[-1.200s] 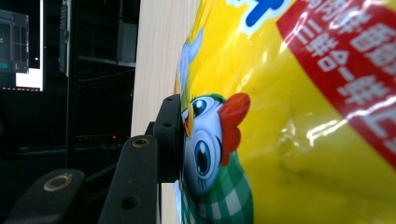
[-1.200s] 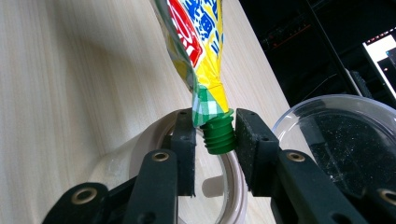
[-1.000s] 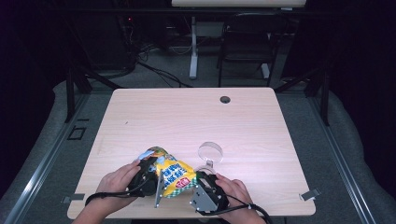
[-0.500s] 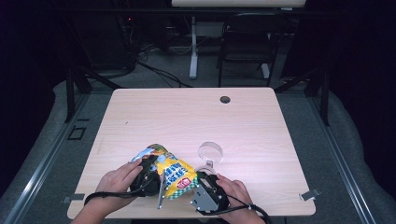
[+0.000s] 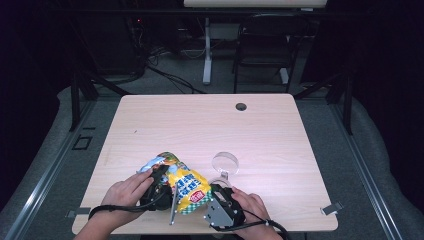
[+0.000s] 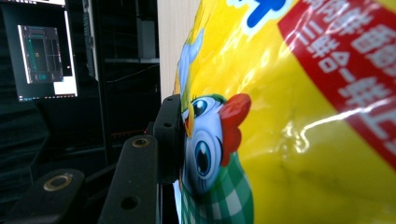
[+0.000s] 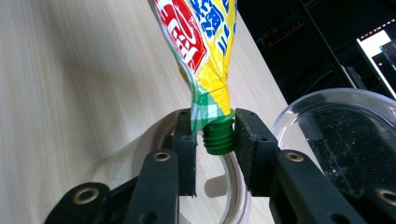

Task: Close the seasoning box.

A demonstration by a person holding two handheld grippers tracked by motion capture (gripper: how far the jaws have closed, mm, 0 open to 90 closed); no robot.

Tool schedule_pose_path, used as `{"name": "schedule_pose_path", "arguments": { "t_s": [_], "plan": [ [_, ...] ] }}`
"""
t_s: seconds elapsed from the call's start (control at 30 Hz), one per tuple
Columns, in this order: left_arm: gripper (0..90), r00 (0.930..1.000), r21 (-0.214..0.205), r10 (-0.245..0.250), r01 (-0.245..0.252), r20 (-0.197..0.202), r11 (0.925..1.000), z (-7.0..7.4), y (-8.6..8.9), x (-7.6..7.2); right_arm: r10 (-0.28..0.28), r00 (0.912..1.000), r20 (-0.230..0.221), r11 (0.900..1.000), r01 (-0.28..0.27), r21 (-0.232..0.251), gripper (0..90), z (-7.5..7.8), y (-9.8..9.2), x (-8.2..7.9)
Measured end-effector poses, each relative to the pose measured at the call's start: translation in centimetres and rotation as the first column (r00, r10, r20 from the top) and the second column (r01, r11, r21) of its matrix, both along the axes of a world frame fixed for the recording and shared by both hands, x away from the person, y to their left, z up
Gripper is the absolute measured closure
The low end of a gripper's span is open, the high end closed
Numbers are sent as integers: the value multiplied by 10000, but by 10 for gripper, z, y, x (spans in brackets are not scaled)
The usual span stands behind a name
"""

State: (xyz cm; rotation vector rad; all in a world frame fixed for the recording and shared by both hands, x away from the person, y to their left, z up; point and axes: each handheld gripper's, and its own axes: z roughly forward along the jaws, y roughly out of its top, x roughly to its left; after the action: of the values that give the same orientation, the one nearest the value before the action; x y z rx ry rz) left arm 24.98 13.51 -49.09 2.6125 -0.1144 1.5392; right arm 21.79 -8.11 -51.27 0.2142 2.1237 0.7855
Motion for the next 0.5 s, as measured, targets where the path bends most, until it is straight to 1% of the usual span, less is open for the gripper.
{"name": "schedule_pose_path", "arguments": {
  "t_s": [0.03, 0.13, 0.23, 0.3, 0.37, 0.4, 0.43, 0.47, 0.5],
  "plan": [
    [618, 10000, 56, 28, -27, -71, 10000, 0, 0, 0, -4, 10000, 14, 10000, 4, 18, 703, 0, 0, 0],
    [618, 10000, 150, 30, -30, -40, 9999, 1, -1, -1, -22, 10000, 19, 10000, 22, 90, 703, -1, 0, 0],
    [619, 10000, 180, 45, -45, 27, 9998, 0, -1, -1, -29, 10000, -3, 9999, 29, 140, 704, -1, 0, 0],
    [619, 10000, 357, 10, -13, 98, 9994, 1, -2, -1, -40, 10000, -13, 9999, 41, 144, 704, -2, 0, 0],
    [618, 9999, 524, 0, -7, 126, 9986, 2, -3, -2, -61, 10000, -10, 10000, 61, 23, 704, -2, 0, -1],
    [618, 9999, 524, 0, -7, 126, 9986, 2, -3, -2, -81, 10000, 3, 10000, 81, 3, 704, -2, 0, -1],
    [618, 9998, 581, -41, 29, 212, 9983, 2, -3, -2, -73, 10000, -3, 10000, 73, 0, 704, -2, 0, -1],
    [619, 9997, 593, -49, 36, 232, 9982, 2, -3, -3, -33, 10000, -21, 9999, 34, 160, 704, -3, 0, -1],
    [618, 9996, 561, -56, 41, 260, 9984, 2, -3, -3, -55, 10000, -21, 10000, 55, 40, 704, -2, 0, -1]
  ]
}}
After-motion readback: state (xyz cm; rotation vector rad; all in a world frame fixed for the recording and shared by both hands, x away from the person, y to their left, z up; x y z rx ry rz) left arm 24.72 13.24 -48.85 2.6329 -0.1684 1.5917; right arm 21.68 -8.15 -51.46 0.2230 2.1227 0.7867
